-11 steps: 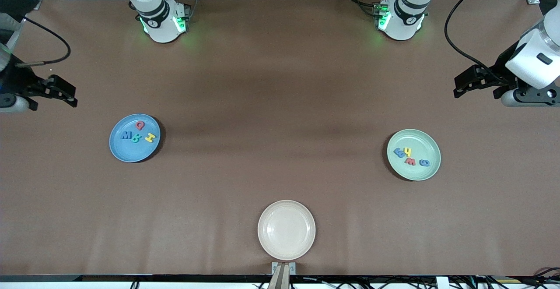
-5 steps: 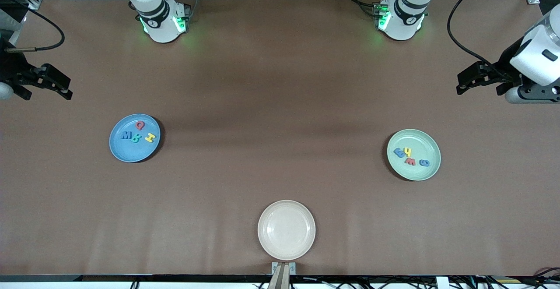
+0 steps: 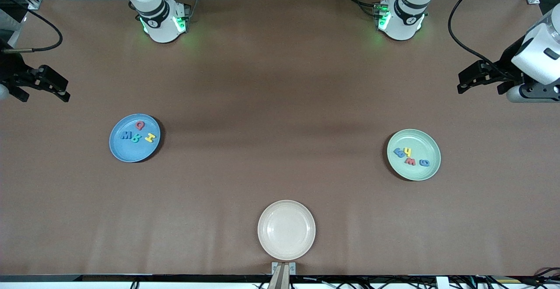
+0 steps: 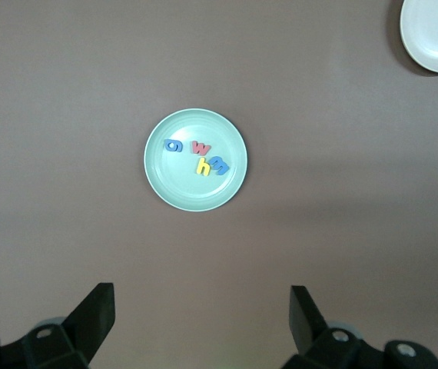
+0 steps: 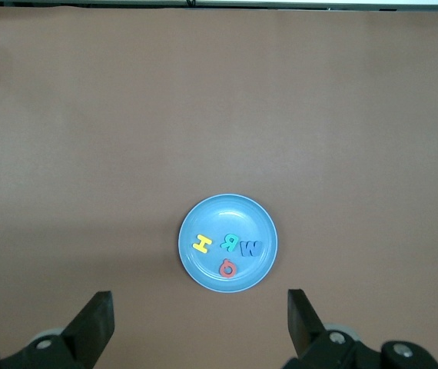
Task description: Sort uppercase to blue plate, lowercase to green plate
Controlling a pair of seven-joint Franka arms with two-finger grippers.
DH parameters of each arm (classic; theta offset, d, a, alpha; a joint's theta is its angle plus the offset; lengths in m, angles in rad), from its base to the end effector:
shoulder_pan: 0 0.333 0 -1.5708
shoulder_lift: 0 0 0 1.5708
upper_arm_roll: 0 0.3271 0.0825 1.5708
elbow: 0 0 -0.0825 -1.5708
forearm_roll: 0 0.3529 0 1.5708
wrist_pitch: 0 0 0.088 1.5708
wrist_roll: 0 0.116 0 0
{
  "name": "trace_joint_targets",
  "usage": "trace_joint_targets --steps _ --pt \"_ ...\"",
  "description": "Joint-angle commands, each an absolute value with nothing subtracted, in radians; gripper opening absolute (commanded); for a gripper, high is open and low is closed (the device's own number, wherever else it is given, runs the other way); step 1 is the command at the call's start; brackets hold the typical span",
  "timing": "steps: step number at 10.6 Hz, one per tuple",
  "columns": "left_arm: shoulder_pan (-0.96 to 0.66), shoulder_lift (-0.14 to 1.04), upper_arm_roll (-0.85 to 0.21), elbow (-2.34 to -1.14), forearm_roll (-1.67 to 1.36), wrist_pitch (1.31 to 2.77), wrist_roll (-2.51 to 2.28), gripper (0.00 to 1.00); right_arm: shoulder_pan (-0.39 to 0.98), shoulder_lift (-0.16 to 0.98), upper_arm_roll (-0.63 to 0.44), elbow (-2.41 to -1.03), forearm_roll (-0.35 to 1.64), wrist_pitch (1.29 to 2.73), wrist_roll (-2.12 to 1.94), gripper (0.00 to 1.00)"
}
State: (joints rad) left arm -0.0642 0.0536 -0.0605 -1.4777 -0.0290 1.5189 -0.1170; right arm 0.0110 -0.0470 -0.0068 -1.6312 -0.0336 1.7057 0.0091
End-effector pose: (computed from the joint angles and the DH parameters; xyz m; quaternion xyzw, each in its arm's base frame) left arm 0.5313 -0.0691 0.6346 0.9998 -0.0045 -0.0080 0.0152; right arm 0.5224 -0.0014 0.6370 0.9980 -0.0012 0.0608 0.0162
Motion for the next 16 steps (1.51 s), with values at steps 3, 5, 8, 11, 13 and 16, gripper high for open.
trace_joint_targets --steps 3,5,8,11,13,16 --pt "-0.064 0.049 -0.057 -1.468 -0.023 1.499 -0.117 1.0 0.003 -0.049 -0.005 -1.637 -0.008 1.726 0.021 1.0" --pt "-0.064 0.049 -0.057 -1.468 -0.023 1.5 -0.117 1.0 -0.003 -0.051 -0.005 -1.64 -0.006 1.724 0.021 1.0" --pt "-0.064 0.049 -0.058 -1.468 -0.023 1.5 -0.117 1.0 -0.011 -0.052 -0.003 -1.644 -0.006 1.72 0.02 1.0" --pt "-0.064 0.049 -0.058 -1.468 -0.023 1.5 -0.117 1.0 -0.02 -0.052 -0.003 -1.646 -0.006 1.718 0.014 1.0" --pt "-0.064 0.048 -0.058 -1.468 -0.023 1.499 -0.117 1.0 -0.02 -0.055 -0.002 -1.646 -0.006 1.715 0.014 1.0" --pt "-0.064 0.048 -0.058 -1.468 -0.023 1.499 -0.117 1.0 -0.018 -0.055 -0.003 -1.646 -0.006 1.726 0.012 1.0"
